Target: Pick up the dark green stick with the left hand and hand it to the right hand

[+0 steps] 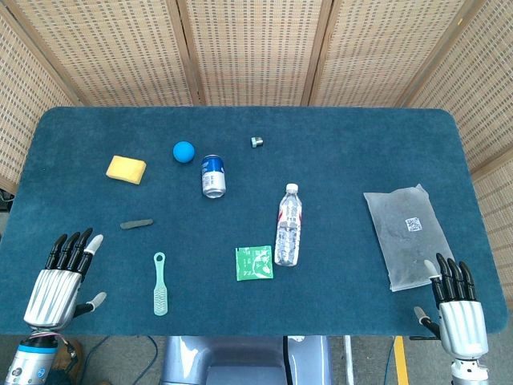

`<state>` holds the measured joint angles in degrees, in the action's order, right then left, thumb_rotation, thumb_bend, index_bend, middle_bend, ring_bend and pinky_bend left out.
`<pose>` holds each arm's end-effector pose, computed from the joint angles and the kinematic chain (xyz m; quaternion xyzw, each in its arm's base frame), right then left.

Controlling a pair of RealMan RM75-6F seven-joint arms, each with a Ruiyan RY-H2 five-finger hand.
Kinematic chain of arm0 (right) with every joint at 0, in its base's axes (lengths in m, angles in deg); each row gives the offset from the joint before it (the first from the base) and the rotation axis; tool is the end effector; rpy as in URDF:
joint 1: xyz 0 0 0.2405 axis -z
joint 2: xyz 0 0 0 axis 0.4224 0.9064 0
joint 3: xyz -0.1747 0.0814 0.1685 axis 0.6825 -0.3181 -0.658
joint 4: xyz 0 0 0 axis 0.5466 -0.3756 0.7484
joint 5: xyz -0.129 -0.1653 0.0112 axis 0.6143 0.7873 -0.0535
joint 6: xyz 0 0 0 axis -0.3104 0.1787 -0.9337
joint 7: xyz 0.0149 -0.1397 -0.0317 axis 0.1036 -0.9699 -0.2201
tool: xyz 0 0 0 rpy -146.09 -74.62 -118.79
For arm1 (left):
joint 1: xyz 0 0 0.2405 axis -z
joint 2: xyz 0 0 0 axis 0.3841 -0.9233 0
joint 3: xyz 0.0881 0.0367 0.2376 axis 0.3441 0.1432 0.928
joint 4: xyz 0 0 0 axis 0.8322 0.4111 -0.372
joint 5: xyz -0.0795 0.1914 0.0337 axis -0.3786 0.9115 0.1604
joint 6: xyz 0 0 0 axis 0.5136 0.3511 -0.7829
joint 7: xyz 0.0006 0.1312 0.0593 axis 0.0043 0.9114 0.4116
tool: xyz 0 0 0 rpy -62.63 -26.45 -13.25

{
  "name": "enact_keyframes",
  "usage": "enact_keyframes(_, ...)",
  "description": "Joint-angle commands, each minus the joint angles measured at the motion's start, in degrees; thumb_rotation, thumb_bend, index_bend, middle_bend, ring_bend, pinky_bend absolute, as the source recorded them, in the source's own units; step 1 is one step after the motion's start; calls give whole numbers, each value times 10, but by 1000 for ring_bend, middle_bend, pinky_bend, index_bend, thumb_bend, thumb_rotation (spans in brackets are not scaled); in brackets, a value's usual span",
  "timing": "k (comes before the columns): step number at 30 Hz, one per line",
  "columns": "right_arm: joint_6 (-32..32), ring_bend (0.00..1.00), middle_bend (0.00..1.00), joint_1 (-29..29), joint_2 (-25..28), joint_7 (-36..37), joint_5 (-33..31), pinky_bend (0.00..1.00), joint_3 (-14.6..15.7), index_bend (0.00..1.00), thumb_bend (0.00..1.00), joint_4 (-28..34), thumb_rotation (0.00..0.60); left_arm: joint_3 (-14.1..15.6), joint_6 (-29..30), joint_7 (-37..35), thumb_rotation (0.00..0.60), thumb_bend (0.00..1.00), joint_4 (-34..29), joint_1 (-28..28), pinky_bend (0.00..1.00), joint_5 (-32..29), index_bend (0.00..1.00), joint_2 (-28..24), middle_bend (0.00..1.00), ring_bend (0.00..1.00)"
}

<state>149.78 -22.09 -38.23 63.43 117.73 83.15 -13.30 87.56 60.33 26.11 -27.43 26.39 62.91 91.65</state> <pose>-0.3301 -0.1242 0.0907 0.5859 -0.2806 0.4381 0.6214 -0.2284 0.1555 0.1086 -0.6516 -0.3348 -0.3789 0.5654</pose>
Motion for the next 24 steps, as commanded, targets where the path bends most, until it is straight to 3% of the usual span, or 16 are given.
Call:
enact_keyframes(1,0,0,0,0,0,0,0,0,0,0,0,0,600,0,-1,0,600,0,0,0,0,-1,0,0,0,0)
enact_keyframes(8,-3,0,0,0,-1,0,0,0,0,0,0,0,600,-10,-21,-23,600,0,9,11,0,-20,0,0,0,0)
enact_keyframes(14,-8,0,0,-1,-1,-1,-4,0,-1,0,0,0,600,-68,-91,-92,600,8,84,64,0,-104,7,23,0,0)
enact_keyframes(16,-13,0,0,-2,0,1,-7,0,-2,0,0,1,600,-95,-141,-121,600,41,131,95,0,-154,40,39,0,0)
enact_keyframes(19,-18,0,0,-4,-1,1,-8,0,-2,0,0,1,600,-119,-198,-142,600,171,202,131,0,-205,190,68,0,0)
enact_keyframes(24,-29,0,0,-7,-2,0,-12,0,-2,0,0,1,600,-134,-259,-161,600,289,292,172,0,-252,359,115,0,0)
